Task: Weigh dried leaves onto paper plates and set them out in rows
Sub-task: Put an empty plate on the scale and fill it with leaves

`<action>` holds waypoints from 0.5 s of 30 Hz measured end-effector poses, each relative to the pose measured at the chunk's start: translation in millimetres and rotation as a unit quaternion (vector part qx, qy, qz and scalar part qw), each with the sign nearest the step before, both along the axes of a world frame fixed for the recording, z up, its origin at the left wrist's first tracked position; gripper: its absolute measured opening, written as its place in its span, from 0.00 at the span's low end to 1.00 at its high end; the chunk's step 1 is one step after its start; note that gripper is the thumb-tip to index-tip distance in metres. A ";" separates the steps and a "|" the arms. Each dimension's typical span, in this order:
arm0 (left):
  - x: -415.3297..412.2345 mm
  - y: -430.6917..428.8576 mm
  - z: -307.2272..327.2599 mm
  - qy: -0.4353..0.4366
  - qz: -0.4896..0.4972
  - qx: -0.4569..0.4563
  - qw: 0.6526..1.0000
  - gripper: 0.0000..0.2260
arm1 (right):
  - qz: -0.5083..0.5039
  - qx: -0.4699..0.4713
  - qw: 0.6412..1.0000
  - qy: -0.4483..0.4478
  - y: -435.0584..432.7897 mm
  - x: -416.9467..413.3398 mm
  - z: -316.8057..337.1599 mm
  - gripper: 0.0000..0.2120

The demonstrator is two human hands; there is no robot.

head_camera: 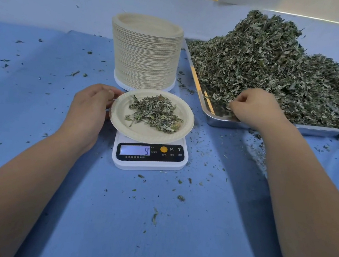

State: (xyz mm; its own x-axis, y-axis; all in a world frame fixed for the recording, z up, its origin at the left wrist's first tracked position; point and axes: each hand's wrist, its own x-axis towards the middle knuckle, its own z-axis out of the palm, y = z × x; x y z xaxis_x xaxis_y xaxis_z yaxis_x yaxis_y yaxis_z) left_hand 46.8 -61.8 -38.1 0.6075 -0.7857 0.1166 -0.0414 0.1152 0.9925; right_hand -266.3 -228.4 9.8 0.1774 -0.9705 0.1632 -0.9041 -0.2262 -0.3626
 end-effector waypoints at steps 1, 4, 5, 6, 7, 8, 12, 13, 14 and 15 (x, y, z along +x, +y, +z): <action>0.0 -0.3 0.0 -0.002 0.002 0.002 1.000 0.14 | 0.013 0.005 0.998 -0.057 1.1 2.3 1.2 0.10; 0.3 0.1 -0.4 -0.003 0.004 0.005 1.000 0.14 | 0.031 -0.025 0.990 -0.133 2.9 6.9 4.4 0.09; 0.2 0.5 -0.2 -0.003 0.004 0.006 1.000 0.14 | 0.031 -0.051 0.993 -0.105 2.2 6.3 4.2 0.09; 0.3 0.7 0.2 -0.002 0.004 0.007 1.000 0.14 | 0.030 -0.062 0.996 -0.061 1.2 4.5 3.4 0.08; -0.1 1.0 0.4 -0.002 0.003 0.008 1.000 0.14 | 0.025 -0.047 0.999 -0.009 1.0 3.0 2.4 0.09; -0.5 1.1 0.8 -0.002 0.003 0.007 1.000 0.14 | 0.018 -0.007 0.999 0.041 0.9 2.1 1.0 0.12; -1.5 1.5 2.0 -0.002 0.002 0.007 1.000 0.14 | 0.040 0.065 0.992 0.096 5.5 9.0 -2.3 0.23; -1.6 1.7 2.1 -0.001 0.003 0.008 1.000 0.14 | 0.064 0.053 0.992 0.100 8.0 13.8 -2.5 0.25; -1.5 1.9 2.2 -0.001 0.003 0.008 1.000 0.14 | 0.090 0.044 0.990 0.103 11.4 19.7 -3.0 0.26; -1.6 2.0 2.4 -0.001 0.002 0.008 1.000 0.14 | 0.115 0.038 0.987 0.101 15.4 26.0 -3.2 0.27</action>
State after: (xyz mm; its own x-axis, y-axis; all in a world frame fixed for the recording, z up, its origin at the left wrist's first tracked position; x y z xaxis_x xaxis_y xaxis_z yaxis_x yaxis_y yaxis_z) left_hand 45.2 -59.7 -35.6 0.6104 -0.7850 0.1056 -0.0446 0.0990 0.9941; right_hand -240.3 -213.1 6.6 0.4163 -0.9087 0.0298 -0.8876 -0.4133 -0.2033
